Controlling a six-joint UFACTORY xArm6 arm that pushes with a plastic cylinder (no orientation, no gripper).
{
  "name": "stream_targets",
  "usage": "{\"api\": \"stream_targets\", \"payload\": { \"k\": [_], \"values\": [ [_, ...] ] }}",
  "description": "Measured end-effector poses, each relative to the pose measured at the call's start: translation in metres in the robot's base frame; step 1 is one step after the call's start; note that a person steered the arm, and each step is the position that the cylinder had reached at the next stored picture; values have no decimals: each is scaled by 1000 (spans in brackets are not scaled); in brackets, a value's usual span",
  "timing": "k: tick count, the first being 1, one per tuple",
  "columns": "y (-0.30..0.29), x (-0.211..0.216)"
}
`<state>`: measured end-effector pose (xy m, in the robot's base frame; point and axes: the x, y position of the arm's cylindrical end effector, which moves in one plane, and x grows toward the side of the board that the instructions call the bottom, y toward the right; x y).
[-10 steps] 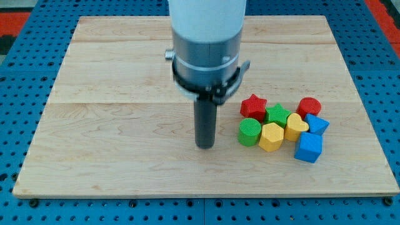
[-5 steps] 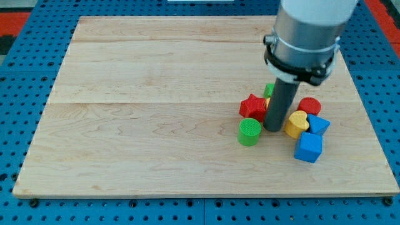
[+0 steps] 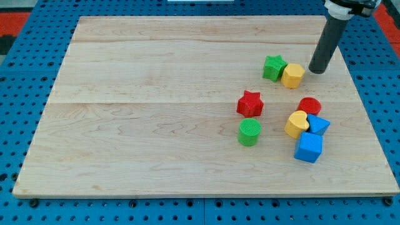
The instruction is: Move the yellow hexagon to the center of the board
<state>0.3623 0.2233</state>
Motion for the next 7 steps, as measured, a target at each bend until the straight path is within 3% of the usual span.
{"api": "stream_targets", "payload": {
  "k": [1,2,4,5,6,7],
  "values": [
    [-60,62],
    [-104,74],
    [-208,48],
    [-151,41],
    [-177,-5],
    [-283,-9]
  ]
}}
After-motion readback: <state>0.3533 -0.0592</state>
